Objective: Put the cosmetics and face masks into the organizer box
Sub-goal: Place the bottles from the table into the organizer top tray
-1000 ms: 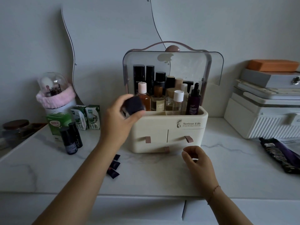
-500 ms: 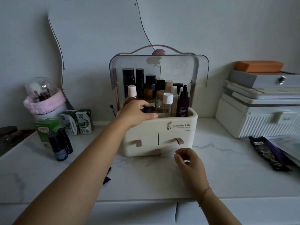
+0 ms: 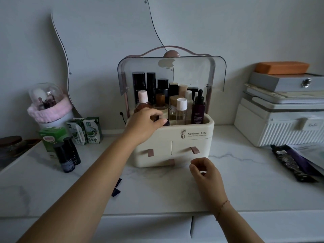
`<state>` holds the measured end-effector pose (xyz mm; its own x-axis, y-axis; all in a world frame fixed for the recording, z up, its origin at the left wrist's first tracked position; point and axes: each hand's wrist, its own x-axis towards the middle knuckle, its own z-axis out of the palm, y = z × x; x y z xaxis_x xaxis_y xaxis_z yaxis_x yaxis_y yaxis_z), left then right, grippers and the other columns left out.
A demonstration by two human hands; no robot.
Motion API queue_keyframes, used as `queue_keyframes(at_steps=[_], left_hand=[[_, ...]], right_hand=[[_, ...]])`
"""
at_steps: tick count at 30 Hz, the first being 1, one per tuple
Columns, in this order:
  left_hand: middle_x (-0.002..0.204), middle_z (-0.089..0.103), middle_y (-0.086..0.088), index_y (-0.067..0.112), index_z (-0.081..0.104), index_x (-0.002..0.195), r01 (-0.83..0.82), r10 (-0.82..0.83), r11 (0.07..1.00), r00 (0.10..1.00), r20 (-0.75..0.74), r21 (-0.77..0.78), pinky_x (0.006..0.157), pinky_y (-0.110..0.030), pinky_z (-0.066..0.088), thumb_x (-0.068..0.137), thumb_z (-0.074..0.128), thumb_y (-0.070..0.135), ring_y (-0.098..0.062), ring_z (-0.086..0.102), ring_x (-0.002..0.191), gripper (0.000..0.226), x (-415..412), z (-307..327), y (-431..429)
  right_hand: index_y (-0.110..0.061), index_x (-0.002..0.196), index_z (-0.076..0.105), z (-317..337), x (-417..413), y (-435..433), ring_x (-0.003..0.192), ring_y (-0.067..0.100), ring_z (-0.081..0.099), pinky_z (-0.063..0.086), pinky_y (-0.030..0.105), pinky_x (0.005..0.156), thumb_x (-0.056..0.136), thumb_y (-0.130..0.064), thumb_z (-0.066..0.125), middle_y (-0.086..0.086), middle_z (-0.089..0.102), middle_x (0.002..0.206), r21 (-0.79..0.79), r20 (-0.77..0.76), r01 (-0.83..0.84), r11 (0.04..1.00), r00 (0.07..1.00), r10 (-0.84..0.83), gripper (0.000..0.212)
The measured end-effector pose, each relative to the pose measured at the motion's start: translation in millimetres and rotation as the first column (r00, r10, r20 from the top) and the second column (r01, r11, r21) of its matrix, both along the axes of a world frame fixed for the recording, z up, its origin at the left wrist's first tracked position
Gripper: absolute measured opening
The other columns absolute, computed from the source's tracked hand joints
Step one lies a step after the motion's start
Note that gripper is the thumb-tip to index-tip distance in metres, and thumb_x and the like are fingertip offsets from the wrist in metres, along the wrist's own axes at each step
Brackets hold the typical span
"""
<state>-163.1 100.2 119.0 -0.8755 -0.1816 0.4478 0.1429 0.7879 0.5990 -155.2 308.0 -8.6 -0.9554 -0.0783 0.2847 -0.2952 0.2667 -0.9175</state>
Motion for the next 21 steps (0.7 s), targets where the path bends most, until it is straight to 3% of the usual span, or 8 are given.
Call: queue_keyframes(at_steps=[2,5,7,9,14,21], left_hand=[[0.114,0.059,0.003,0.021,0.062,0.117,-0.021,0.032,0.998,0.974,-0.226,0.053,0.083,-0.023,0.048,0.085,0.065,0.030,-0.008,0.057,0.095,0.033,15,-6,1],[0.112,0.056,0.007,0.018,0.060,0.115,-0.193,0.219,0.976,0.822,-0.525,0.104,0.087,-0.008,0.039,0.083,0.065,0.027,-0.001,0.049,0.100,0.033,44,-20,-15],[0.110,0.057,-0.001,0.013,0.060,0.112,-0.313,0.361,0.931,0.708,-0.607,0.189,0.090,-0.017,0.041,0.082,0.068,0.025,-0.010,0.050,0.103,0.034,63,-33,-36],[0.113,0.056,-0.012,0.009,0.059,0.111,-0.423,0.499,0.863,0.624,-0.601,0.277,0.093,-0.028,0.039,0.078,0.071,0.025,-0.020,0.049,0.107,0.038,79,-47,-65],[0.126,0.049,-0.019,0.011,0.051,0.118,-0.618,0.761,0.648,0.533,-0.369,0.444,0.099,-0.044,0.034,0.069,0.077,0.025,-0.034,0.041,0.120,0.058,107,-88,-132],[0.115,0.062,-0.012,0.012,0.053,0.114,-0.525,0.685,0.670,0.709,-0.165,0.526,0.082,-0.034,0.046,0.073,0.078,0.027,-0.026,0.059,0.098,0.051,99,-127,-174]], right_hand=[[-0.020,0.091,0.063,0,0,1,0.081,0.006,0.060,0.045,0.014,0.066,0.087,-0.019,0.060,-0.006,0.065,0.091,-0.006,0.005,-0.002,1.000,1.000,0.002,0.005],[-0.020,0.092,0.063,0,0,3,0.081,0.005,0.060,0.044,0.013,0.064,0.088,-0.019,0.060,-0.006,0.065,0.091,-0.010,0.002,0.004,1.000,1.000,-0.004,0.005],[-0.021,0.090,0.063,-1,0,4,0.079,0.003,0.060,0.044,0.010,0.060,0.088,-0.019,0.061,-0.008,0.065,0.089,-0.020,-0.003,0.016,1.000,1.000,-0.016,0.004],[-0.022,0.089,0.062,-1,0,5,0.079,0.002,0.060,0.045,0.008,0.059,0.087,-0.018,0.061,-0.009,0.065,0.089,-0.029,-0.011,0.029,0.999,1.000,-0.029,0.005],[-0.022,0.091,0.061,0,1,4,0.082,0.005,0.060,0.043,0.016,0.065,0.088,-0.018,0.061,-0.009,0.065,0.090,-0.005,-0.015,0.019,1.000,1.000,-0.020,0.006],[-0.024,0.090,0.061,1,2,0,0.081,0.004,0.059,0.041,0.015,0.062,0.088,-0.017,0.061,-0.011,0.064,0.088,0.038,-0.023,0.049,0.998,0.999,-0.049,0.007]])
